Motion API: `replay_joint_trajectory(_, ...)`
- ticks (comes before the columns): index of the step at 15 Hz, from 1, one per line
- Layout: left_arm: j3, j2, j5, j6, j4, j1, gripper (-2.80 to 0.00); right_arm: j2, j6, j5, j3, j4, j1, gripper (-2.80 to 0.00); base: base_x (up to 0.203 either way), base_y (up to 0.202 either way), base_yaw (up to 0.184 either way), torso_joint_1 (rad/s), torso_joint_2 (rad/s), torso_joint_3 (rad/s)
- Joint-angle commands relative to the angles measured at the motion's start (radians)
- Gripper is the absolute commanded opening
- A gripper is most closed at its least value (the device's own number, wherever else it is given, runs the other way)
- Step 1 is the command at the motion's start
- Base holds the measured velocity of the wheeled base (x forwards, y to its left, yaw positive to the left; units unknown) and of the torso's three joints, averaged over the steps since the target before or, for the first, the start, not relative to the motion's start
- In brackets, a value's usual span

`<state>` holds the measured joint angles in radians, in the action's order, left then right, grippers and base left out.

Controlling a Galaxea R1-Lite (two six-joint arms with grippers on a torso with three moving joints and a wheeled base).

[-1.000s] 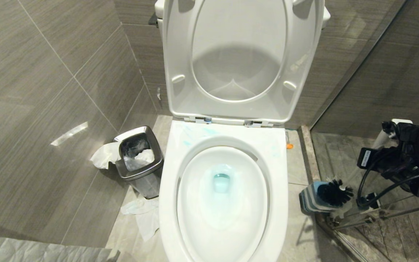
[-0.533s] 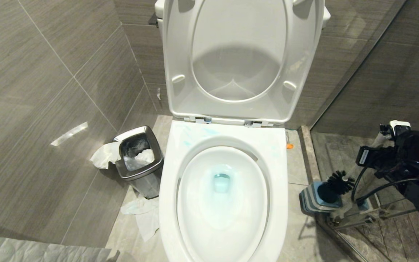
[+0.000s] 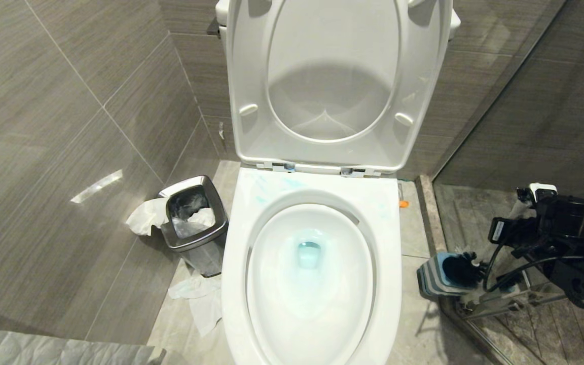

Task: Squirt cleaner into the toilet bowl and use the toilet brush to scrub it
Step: Put the toilet brush back

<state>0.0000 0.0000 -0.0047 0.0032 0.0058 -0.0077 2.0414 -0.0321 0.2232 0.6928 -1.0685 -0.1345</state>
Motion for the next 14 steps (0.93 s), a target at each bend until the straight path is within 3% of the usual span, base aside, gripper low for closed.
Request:
replay_joint_trajectory(1, 0.000, 0.002, 0.000, 0.000, 0.000, 0.000, -2.80, 0.040, -0.002, 0.000, 0.000, -0.008, 0.001, -2.80, 0.000, 0.000, 0.000, 0.000, 0.00, 0.000)
replay_joint_trajectory(6, -0.001, 0.002, 0.000, 0.001, 0.001, 0.000, -2.80, 0.148, 0.007, 0.002, 0.010, -0.168, 0.005, -2.80, 0.000, 0.000, 0.000, 0.000, 0.00, 0.000)
replay_joint_trajectory(14, -0.002, 0.002, 0.000, 0.001, 0.003, 0.000, -2.80, 0.148, 0.008, 0.002, 0.002, -0.169, 0.015, -2.80, 0.000, 0.000, 0.000, 0.000, 0.00, -0.018)
